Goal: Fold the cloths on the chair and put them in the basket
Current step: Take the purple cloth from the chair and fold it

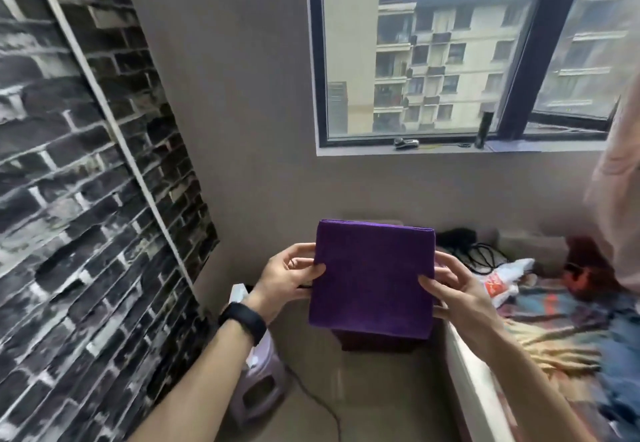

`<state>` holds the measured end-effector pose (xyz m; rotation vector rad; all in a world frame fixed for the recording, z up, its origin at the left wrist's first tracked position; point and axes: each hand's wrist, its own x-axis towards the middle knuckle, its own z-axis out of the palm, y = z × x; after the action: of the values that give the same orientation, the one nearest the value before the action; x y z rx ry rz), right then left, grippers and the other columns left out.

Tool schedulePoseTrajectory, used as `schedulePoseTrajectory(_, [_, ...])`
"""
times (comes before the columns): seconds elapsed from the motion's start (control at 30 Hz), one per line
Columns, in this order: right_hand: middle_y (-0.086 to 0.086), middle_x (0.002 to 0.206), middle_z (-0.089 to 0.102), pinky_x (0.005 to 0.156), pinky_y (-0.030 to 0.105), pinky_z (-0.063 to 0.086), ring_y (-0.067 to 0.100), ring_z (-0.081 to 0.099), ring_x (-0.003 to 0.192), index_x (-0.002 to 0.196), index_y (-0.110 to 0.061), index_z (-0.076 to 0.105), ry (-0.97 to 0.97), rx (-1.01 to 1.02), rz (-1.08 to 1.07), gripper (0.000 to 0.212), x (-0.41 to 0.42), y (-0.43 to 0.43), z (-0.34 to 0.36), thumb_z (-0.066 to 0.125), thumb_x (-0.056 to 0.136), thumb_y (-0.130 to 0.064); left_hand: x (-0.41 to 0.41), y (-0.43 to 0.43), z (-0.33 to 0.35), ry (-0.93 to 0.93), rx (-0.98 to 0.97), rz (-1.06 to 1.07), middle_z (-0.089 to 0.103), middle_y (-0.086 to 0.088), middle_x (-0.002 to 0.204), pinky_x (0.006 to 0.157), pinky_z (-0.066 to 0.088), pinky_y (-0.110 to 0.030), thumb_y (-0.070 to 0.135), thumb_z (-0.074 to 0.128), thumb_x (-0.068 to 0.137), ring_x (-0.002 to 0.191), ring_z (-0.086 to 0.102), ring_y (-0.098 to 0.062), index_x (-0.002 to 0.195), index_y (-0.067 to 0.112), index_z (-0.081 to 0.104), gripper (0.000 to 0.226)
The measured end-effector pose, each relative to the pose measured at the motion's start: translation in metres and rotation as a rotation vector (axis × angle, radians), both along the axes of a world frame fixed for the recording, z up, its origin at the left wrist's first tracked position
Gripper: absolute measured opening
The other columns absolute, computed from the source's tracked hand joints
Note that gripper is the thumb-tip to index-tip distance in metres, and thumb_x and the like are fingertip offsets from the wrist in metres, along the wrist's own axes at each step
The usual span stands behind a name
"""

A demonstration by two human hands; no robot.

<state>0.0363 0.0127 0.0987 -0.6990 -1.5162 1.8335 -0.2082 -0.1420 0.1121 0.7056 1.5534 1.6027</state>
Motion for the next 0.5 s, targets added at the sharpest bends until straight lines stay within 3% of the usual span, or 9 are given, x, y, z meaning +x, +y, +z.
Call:
schedulePoseTrajectory(0.1, [0.015, 0.111, 0.069, 0.064, 0.040, 0.059, 0.022, 0.073, 0.090, 0.118, -0.026, 0.067, 0.002, -0.004, -0.035, 0.037, -0.020, 0.060, -0.009, 0.075, 0.084, -0.016, -0.022, 0.067, -0.009, -0.020, 0.004, -0.029, 0.072, -0.010, 0.099, 0.063, 0.061, -0.036, 0.000, 0.067, 0.087, 0.078, 0.072, -0.020, 0.118, 0.009, 0.061, 0.033])
schedulePoseTrajectory(0.17, [0.015, 0.111, 0.069, 0.062, 0.037, 0.059, 0.021, 0.073, 0.088, 0.120, -0.022, 0.065, -0.012, -0.005, -0.046, 0.035, -0.034, 0.104, -0.018, 0.063, 0.092, -0.002, -0.036, 0.111, -0.015, -0.029, 0.007, -0.031, 0.073, -0.011, 0.097, 0.063, 0.061, -0.038, -0.001, 0.066, 0.087, 0.079, 0.072, -0.023, 0.117, 0.008, 0.061, 0.032])
schedulePoseTrajectory(0.3, [0.013, 0.110, 0.071, 0.066, 0.041, 0.059, 0.025, 0.072, 0.094, 0.119, -0.022, 0.067, -0.042, -0.008, -0.023, 0.034, -0.067, 0.192, -0.025, 0.063, 0.093, -0.002, -0.067, 0.194, -0.028, -0.080, -0.017, 0.013, 0.072, -0.013, 0.098, 0.062, 0.061, -0.041, -0.001, 0.066, 0.087, 0.080, 0.071, -0.026, 0.116, 0.006, 0.061, 0.030])
schedulePoseTrajectory(0.5, [0.015, 0.100, 0.069, 0.060, 0.037, 0.058, 0.021, 0.069, 0.086, 0.115, -0.019, 0.067, -0.106, -0.091, 0.009, 0.032, -0.127, 0.300, -0.049, 0.065, 0.089, 0.000, -0.110, 0.295, -0.051, -0.106, -0.109, 0.088, 0.068, -0.014, 0.095, 0.050, 0.056, -0.029, -0.005, 0.062, 0.090, 0.067, 0.070, -0.015, 0.116, 0.000, 0.058, 0.026])
